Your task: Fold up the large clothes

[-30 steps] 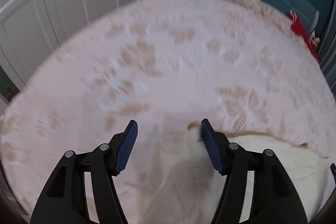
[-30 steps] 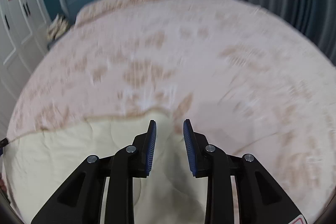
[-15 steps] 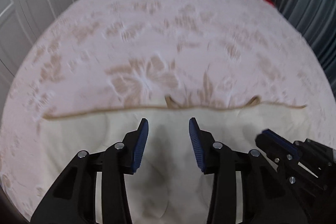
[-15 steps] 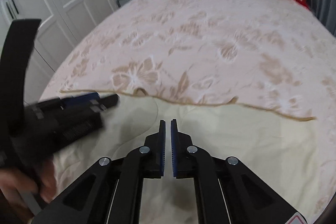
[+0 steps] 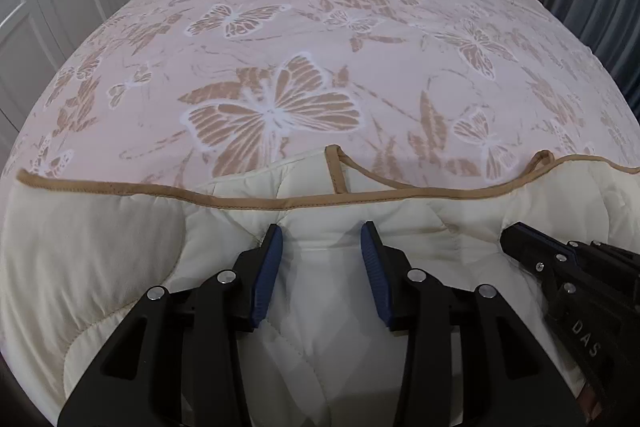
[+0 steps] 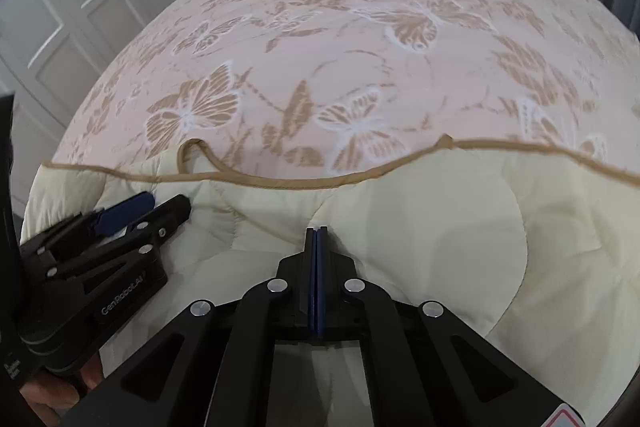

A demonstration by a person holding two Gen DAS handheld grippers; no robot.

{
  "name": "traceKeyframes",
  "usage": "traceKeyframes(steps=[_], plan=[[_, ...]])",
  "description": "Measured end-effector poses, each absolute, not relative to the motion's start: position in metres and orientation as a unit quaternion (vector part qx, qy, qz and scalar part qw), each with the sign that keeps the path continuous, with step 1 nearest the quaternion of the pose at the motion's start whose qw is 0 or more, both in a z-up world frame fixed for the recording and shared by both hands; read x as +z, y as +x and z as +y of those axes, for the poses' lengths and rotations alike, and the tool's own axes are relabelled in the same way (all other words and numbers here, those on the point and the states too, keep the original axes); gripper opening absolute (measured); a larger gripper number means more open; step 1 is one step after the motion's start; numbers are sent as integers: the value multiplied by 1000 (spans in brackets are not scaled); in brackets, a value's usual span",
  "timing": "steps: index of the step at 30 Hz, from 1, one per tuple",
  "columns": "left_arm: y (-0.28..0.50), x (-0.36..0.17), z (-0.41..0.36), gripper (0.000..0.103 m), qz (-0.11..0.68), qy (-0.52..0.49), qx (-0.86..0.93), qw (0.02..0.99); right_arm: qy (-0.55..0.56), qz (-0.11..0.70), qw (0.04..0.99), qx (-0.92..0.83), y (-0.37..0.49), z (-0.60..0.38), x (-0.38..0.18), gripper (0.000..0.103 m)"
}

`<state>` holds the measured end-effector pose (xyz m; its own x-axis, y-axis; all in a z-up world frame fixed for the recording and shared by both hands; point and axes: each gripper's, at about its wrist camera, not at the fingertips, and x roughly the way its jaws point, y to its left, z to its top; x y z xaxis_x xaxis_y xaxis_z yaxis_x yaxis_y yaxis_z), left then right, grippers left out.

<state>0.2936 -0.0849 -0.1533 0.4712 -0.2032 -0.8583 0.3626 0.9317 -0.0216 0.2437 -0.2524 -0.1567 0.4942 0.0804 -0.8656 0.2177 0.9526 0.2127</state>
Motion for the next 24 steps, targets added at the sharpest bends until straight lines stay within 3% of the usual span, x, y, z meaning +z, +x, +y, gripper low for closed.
traceKeyframes(steps=[7, 24], plan=[[289, -160, -89, 40, 463, 87, -159, 868, 104, 486, 866, -61, 245, -239, -166, 0], [287, -164, -90, 40, 443, 85, -152, 880, 116, 456, 880, -70, 247, -243, -174, 0]])
